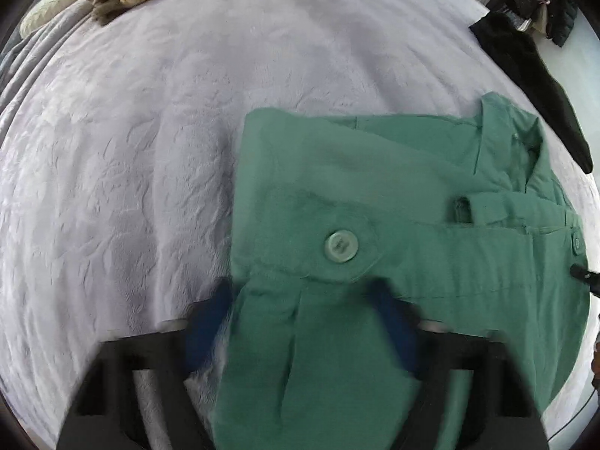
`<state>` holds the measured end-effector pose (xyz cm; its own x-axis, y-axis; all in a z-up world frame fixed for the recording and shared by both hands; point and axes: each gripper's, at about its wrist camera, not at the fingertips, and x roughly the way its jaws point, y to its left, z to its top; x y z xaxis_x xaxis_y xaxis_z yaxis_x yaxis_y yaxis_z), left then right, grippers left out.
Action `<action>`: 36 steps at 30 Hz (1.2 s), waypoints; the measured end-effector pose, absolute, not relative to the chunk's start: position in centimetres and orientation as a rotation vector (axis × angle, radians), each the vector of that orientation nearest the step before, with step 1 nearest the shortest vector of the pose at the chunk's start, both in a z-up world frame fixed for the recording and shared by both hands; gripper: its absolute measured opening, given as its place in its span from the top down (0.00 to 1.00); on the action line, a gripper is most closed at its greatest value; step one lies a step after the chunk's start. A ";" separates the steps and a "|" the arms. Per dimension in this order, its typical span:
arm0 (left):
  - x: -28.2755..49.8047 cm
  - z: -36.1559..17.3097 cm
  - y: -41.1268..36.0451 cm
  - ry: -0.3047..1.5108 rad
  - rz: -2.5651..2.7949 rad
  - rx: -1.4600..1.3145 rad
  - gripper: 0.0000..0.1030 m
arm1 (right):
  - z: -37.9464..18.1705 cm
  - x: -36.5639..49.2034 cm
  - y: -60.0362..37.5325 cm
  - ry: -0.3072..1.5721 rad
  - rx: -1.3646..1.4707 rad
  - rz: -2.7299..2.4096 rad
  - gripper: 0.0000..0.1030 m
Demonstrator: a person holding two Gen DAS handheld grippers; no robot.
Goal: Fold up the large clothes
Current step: 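Grasp the folded edge with both grippers and fold it over again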
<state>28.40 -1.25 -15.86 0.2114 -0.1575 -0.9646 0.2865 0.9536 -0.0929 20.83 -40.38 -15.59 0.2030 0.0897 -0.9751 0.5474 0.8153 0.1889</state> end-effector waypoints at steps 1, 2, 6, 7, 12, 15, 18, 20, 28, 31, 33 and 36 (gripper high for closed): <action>28.1 -15.6 -1.4 1.303 -0.279 0.156 0.71 | -15.6 20.8 -40.1 1.353 0.554 -0.345 0.60; 27.8 -15.3 -1.5 1.289 -0.274 0.175 0.78 | -15.3 20.7 -39.6 1.349 0.533 -0.345 0.93; 25.6 -11.4 -0.8 1.199 -0.334 0.180 0.86 | -11.3 19.2 -37.9 1.262 0.432 -0.317 0.95; 25.3 -10.4 -0.4 1.185 -0.349 0.160 0.86 | -10.0 18.7 -37.6 1.234 0.423 -0.304 0.95; 25.7 -5.4 -0.4 1.083 -0.407 0.096 0.86 | -4.6 17.6 -38.3 1.102 0.385 -0.299 0.95; 27.4 -5.3 -1.9 1.031 -0.398 0.139 0.86 | -5.1 19.6 -40.2 1.088 0.403 -0.331 0.95; 30.0 -8.5 -3.4 1.052 -0.358 0.169 0.86 | -7.8 21.8 -41.7 1.114 0.438 -0.365 0.95; 31.4 -11.4 -3.9 1.095 -0.325 0.185 0.86 | -10.6 22.9 -42.6 1.150 0.491 -0.383 0.95; 31.9 -16.7 -4.3 1.155 -0.257 0.236 0.71 | -16.3 22.4 -44.5 1.195 0.607 -0.382 0.87; 31.9 -15.3 -3.2 1.149 -0.174 0.257 0.41 | -15.1 20.6 -46.1 1.209 0.642 -0.487 0.61; 31.2 -13.6 -2.0 1.125 -0.181 0.253 0.41 | -13.5 19.1 -46.6 1.186 0.657 -0.534 0.58; 29.2 -11.2 -0.5 1.128 -0.247 0.240 0.41 | -10.3 17.2 -45.1 1.136 0.606 -0.495 0.93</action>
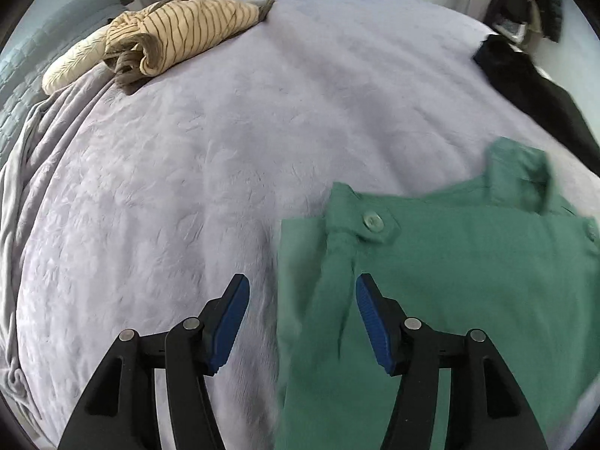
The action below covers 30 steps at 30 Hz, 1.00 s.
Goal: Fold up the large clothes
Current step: 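Grasp the folded edge with both grippers and fold it over again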
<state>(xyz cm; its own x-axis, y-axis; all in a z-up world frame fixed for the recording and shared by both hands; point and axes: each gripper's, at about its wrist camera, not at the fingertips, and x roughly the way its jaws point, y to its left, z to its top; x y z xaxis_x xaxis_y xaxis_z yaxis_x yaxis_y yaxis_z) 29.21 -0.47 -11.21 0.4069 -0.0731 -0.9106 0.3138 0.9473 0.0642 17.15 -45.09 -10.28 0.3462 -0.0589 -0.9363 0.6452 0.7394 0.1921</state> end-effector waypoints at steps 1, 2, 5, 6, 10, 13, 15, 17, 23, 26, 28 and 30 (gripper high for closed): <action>28.1 -10.7 -0.2 1.134 -0.274 0.236 0.41 | -9.6 16.7 -44.3 1.124 0.601 -0.464 0.93; 27.2 -10.4 -0.1 1.138 -0.291 0.232 0.41 | -8.8 16.0 -42.9 1.106 0.614 -0.404 0.93; 24.0 -11.3 -0.6 1.176 -0.336 0.207 0.41 | -9.1 14.7 -37.9 1.128 0.641 -0.243 0.93; 23.6 -11.8 -0.8 1.187 -0.332 0.209 0.41 | -9.8 14.4 -36.7 1.150 0.645 -0.211 0.93; 20.8 -16.8 0.1 1.276 -0.240 0.231 0.41 | -14.5 13.5 -33.0 1.286 0.617 -0.190 0.93; 19.6 -17.8 2.1 1.260 -0.240 0.225 0.37 | -15.6 11.1 -34.2 1.272 0.663 -0.224 0.98; 19.4 -17.9 3.7 1.282 -0.253 0.165 0.37 | -15.4 9.3 -35.7 1.259 0.664 -0.283 0.99; 19.3 -17.8 4.6 1.287 -0.243 0.153 0.37 | -15.1 7.2 -37.8 1.268 0.632 -0.392 0.99; 18.0 -17.4 3.9 1.270 -0.220 0.201 0.37 | -15.6 2.2 -42.1 1.239 0.788 -0.493 1.00; 17.0 -15.6 4.3 1.274 -0.172 0.203 0.37 | -14.2 1.9 -41.4 1.247 0.736 -0.533 1.00; 16.5 -14.3 5.2 1.259 -0.152 0.195 0.37 | -13.3 1.4 -40.8 1.241 0.730 -0.553 1.00; 16.1 -13.4 6.1 1.263 -0.153 0.152 0.37 | -11.7 0.9 -39.7 1.209 0.688 -0.585 1.00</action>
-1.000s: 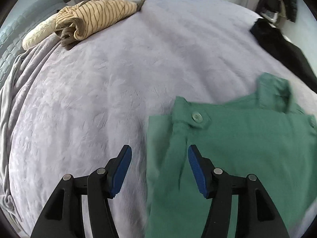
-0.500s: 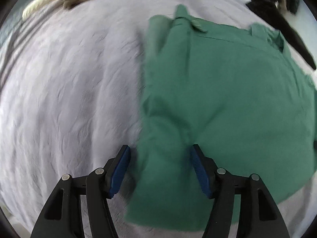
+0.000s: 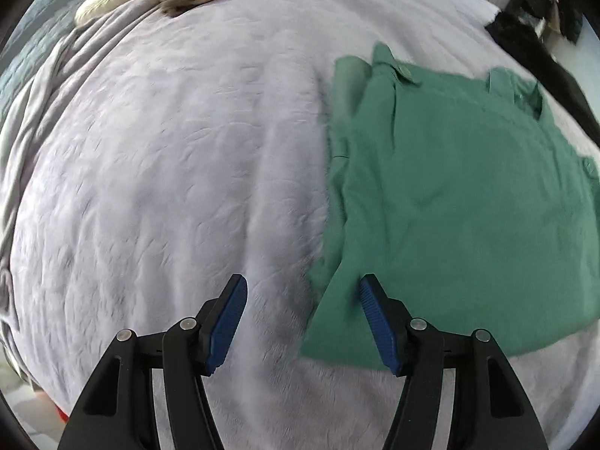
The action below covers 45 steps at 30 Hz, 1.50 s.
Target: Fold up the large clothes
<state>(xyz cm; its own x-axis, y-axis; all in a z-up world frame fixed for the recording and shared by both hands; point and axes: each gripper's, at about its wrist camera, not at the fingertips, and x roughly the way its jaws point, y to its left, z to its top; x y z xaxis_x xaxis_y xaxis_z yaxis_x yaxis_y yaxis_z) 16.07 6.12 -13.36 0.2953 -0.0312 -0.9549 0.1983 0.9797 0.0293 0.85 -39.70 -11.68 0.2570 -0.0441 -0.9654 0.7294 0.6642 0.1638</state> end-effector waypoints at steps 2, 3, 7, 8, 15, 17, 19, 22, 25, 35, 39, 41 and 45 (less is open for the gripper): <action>15.8 -13.3 6.4 1.268 -0.160 0.136 0.37 | -10.3 0.7 -38.0 1.185 0.601 -0.580 1.00; 15.7 -13.6 6.2 1.271 -0.156 0.146 0.37 | -10.0 1.0 -37.6 1.184 0.566 -0.570 1.00; 16.4 -16.4 5.8 1.325 -0.126 0.176 0.37 | -11.9 2.9 -36.4 1.273 0.515 -0.542 1.00; 16.4 -17.2 6.2 1.344 -0.120 0.158 0.37 | -13.2 2.5 -36.6 1.313 0.513 -0.553 1.00; 14.6 -16.7 9.6 1.379 -0.037 0.145 0.37 | -13.1 0.0 -37.7 1.326 0.629 -0.582 1.00; 14.1 -16.5 10.7 1.398 -0.028 0.122 0.37 | -12.3 -0.7 -37.1 1.333 0.658 -0.573 0.97; 13.5 -15.8 11.0 1.413 -0.037 0.090 0.37 | -11.7 -1.3 -36.3 1.338 0.701 -0.555 0.97; 12.2 -14.4 10.6 1.410 -0.076 0.108 0.37 | -10.8 -1.9 -34.5 1.348 0.732 -0.524 0.97; 10.9 -12.9 10.2 1.412 -0.121 0.139 0.37 | -10.4 -1.9 -32.3 1.365 0.758 -0.488 0.97; 6.0 -10.4 7.1 1.431 -0.222 0.226 0.37 | -8.6 -2.5 -25.8 1.385 0.828 -0.416 0.97; 4.8 -10.0 6.7 1.447 -0.218 0.244 0.21 | -8.8 -0.9 -24.7 1.395 0.829 -0.406 0.97; 4.5 -9.7 6.3 1.424 -0.209 0.257 0.01 | -8.7 -0.4 -24.2 1.398 0.825 -0.398 0.97; 4.1 -9.1 6.5 1.409 -0.230 0.265 0.01 | -8.6 1.6 -23.1 1.397 0.803 -0.380 0.96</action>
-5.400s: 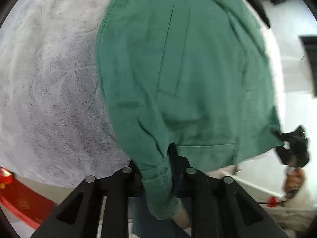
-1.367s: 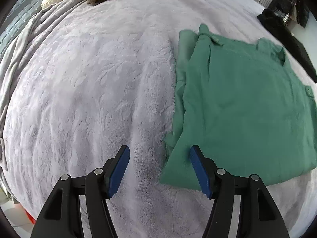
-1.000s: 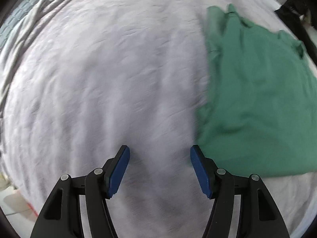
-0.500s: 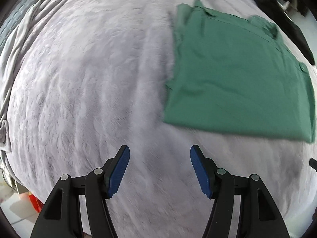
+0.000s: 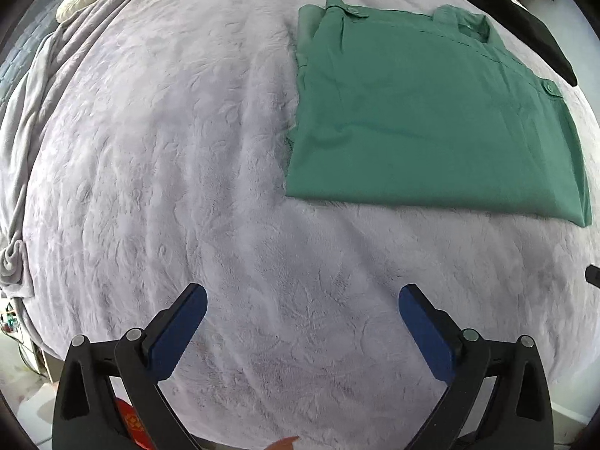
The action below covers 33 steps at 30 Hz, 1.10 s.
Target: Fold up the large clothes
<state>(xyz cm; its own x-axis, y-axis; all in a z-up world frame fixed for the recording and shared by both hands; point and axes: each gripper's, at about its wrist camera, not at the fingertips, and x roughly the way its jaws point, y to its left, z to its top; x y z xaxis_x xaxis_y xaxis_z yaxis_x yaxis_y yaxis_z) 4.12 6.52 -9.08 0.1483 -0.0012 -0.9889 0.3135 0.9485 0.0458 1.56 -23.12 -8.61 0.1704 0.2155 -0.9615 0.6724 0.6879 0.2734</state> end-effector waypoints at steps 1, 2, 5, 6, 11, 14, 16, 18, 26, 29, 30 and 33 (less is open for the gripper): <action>4.0 -9.0 6.5 1.409 -0.235 0.265 0.01 | -8.5 1.8 -22.9 1.398 0.797 -0.376 0.96; 3.9 -8.9 6.5 1.409 -0.236 0.266 0.01 | -8.3 1.9 -22.7 1.400 0.790 -0.372 0.92; 3.4 -8.8 6.6 1.413 -0.224 0.266 0.01 | -8.0 3.1 -21.9 1.393 0.766 -0.366 0.42; 3.6 -8.7 6.8 1.417 -0.225 0.260 0.01 | -7.9 3.5 -21.7 1.386 0.755 -0.364 0.31; 3.9 -9.1 6.8 1.446 -0.237 0.234 0.01 | -7.3 4.8 -20.3 1.385 0.709 -0.322 0.26; 4.2 -9.6 6.9 1.450 -0.239 0.243 0.01 | -7.4 5.5 -19.5 1.373 0.716 -0.296 0.21; 4.2 -9.6 6.8 1.451 -0.246 0.243 0.01 | -7.4 5.7 -19.2 1.368 0.727 -0.277 0.19; 4.7 -10.2 6.9 1.453 -0.249 0.244 0.01 | -7.6 6.0 -18.9 1.356 0.749 -0.261 0.10; 5.7 -11.1 7.1 1.464 -0.254 0.247 0.01 | -8.4 6.4 -18.1 1.355 0.798 -0.242 0.07; 5.9 -11.2 7.2 1.466 -0.256 0.250 0.01 | -8.4 6.4 -17.6 1.335 0.800 -0.230 0.00; 6.0 -11.3 7.3 1.467 -0.257 0.249 0.01 | -8.6 6.5 -17.4 1.338 0.802 -0.224 0.00; 6.3 -11.7 7.4 1.472 -0.260 0.248 0.01 | -9.0 6.8 -16.9 1.350 0.808 -0.207 0.00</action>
